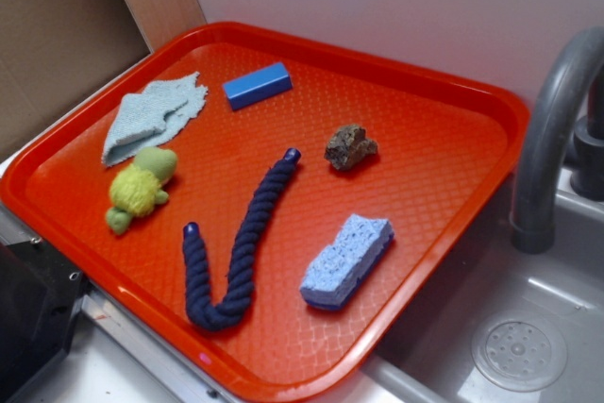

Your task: Grab the blue block.

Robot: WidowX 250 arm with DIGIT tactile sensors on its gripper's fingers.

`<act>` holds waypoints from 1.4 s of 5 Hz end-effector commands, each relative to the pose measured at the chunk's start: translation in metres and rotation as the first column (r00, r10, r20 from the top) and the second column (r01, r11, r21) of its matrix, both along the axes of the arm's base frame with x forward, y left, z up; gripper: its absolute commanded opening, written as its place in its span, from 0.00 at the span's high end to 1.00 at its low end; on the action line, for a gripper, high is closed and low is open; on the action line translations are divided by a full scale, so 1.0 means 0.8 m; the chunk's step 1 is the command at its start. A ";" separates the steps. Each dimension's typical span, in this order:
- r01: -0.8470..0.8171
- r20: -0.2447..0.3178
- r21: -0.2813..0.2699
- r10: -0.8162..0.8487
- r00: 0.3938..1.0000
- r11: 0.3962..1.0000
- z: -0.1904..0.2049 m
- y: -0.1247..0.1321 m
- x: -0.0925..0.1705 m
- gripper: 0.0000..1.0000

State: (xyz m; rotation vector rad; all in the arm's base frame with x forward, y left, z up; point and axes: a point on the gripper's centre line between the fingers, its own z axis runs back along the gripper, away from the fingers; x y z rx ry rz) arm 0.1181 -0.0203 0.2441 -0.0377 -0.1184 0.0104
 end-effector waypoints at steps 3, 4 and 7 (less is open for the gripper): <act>0.117 0.096 0.145 -0.131 0.987 0.983 -0.011 0.025 0.095 0.00; 0.172 0.107 0.215 -0.198 0.974 0.961 -0.036 0.035 0.131 0.00; 0.299 0.227 0.222 -0.348 0.910 0.928 -0.184 0.055 0.234 0.00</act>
